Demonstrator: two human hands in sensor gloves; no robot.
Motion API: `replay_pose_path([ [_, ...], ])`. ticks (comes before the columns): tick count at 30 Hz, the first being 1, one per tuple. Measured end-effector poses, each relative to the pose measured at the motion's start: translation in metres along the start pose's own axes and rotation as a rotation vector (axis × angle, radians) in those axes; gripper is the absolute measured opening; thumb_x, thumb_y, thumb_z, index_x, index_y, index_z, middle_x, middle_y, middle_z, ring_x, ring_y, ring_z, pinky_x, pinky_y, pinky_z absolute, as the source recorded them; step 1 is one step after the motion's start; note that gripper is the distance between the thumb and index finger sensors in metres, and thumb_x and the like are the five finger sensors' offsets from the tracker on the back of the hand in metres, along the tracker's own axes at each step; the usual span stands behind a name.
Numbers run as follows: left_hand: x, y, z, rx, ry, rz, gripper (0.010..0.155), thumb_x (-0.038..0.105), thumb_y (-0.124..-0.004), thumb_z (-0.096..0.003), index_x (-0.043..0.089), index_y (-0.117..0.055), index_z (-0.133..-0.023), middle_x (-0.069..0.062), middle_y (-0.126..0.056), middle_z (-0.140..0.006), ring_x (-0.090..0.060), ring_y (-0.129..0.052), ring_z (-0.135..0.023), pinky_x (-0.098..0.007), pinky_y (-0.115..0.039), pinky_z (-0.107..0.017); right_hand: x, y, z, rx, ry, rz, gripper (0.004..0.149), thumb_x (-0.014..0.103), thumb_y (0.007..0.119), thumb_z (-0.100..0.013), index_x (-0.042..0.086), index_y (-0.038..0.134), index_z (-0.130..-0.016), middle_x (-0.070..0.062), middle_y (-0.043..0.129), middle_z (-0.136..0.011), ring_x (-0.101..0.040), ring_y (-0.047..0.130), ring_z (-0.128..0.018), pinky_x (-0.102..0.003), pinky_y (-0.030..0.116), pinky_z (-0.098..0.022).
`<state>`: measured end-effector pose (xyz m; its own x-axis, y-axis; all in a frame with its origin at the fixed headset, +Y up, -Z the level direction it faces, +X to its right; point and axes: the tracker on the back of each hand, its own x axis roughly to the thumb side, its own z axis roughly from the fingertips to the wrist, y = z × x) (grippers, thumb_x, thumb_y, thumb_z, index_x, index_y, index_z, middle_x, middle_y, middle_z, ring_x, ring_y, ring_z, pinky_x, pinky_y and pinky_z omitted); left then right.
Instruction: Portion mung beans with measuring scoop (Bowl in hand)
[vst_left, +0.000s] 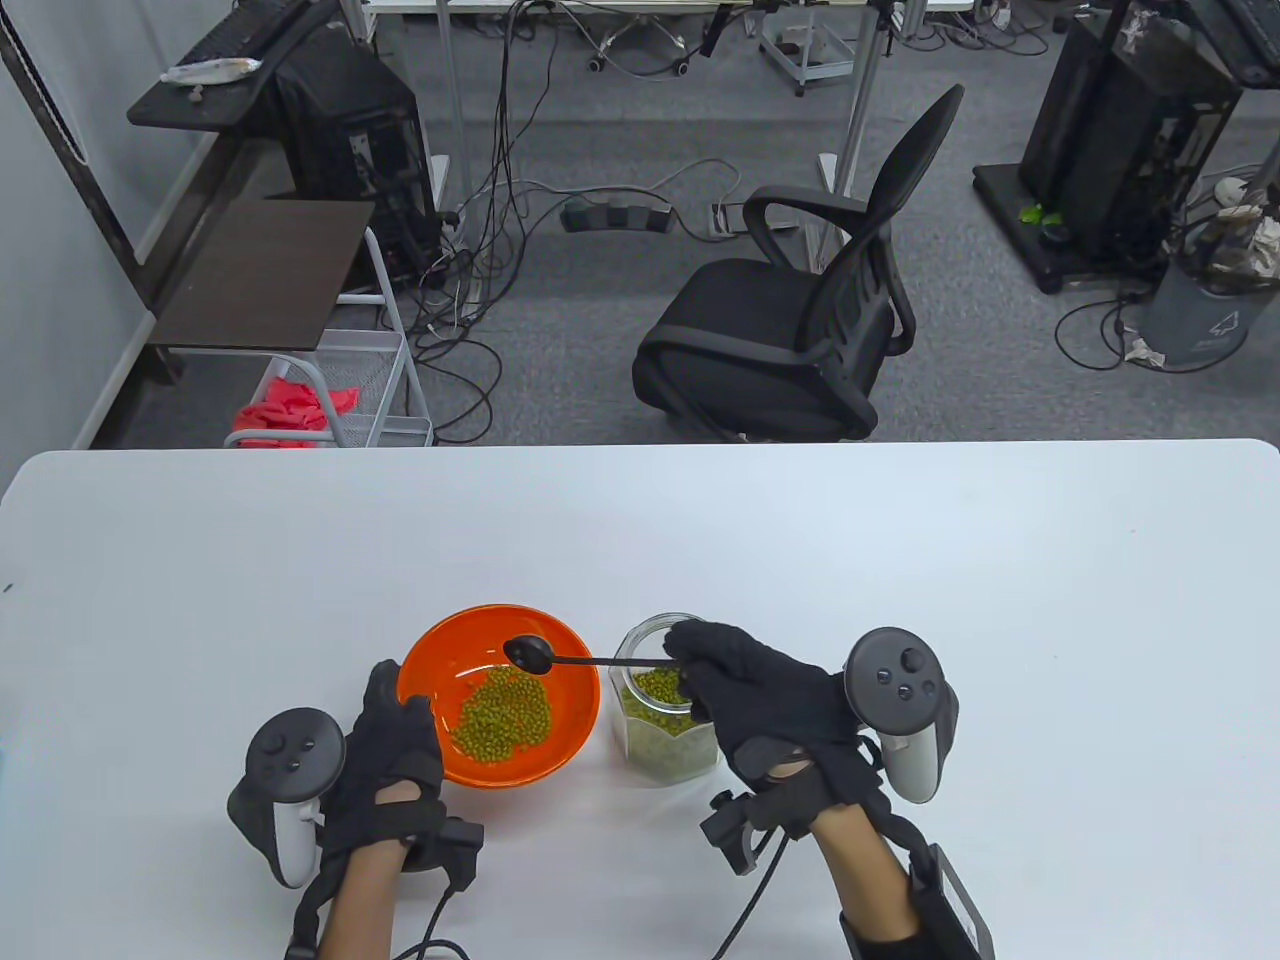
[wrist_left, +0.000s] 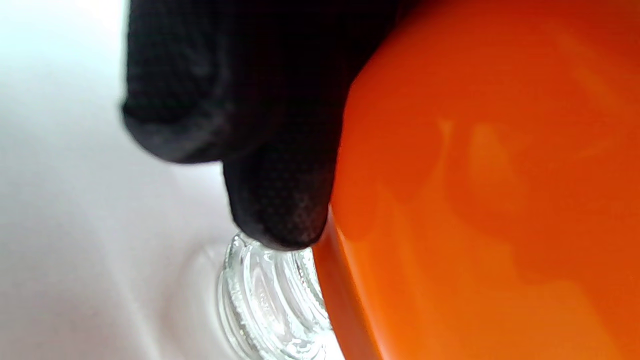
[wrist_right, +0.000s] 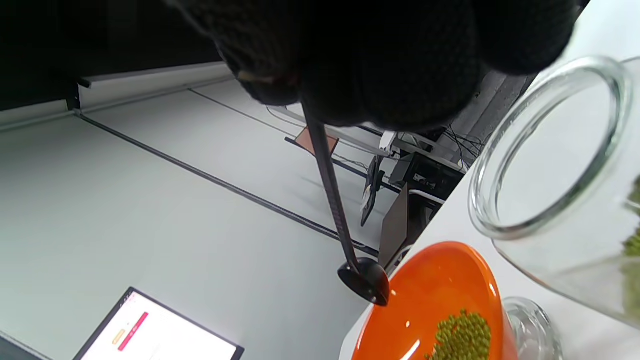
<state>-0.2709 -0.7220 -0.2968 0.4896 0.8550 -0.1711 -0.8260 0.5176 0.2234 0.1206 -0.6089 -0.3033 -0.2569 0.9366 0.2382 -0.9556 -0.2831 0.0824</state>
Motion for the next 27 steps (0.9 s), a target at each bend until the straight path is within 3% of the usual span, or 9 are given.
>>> replay_pose_path([
  [20,0.001,0.000,0.000,0.001,-0.003,-0.010,0.063,0.039,-0.066,-0.0536,0.009,-0.051,-0.106,-0.011,-0.078,-0.092,-0.022,-0.115,-0.034,-0.024,-0.097,-0.019,0.003,-0.083,0.014,-0.251,0.030,0.059,0.039,0.025,0.079,-0.046,0.007,0.086,-0.081,-0.017,0.094,-0.049,-0.023,0.093,-0.026,-0.058,0.077,-0.039],
  [27,0.001,0.000,0.000,0.002,-0.007,-0.012,0.063,0.039,-0.066,-0.0536,0.009,-0.051,-0.107,-0.011,-0.078,-0.092,-0.022,-0.115,-0.034,-0.024,-0.097,-0.019,0.008,-0.081,0.015,-0.241,0.055,0.171,0.039,0.025,0.079,-0.046,0.007,0.086,-0.080,-0.016,0.094,-0.048,-0.022,0.093,-0.024,-0.058,0.077,-0.039],
])
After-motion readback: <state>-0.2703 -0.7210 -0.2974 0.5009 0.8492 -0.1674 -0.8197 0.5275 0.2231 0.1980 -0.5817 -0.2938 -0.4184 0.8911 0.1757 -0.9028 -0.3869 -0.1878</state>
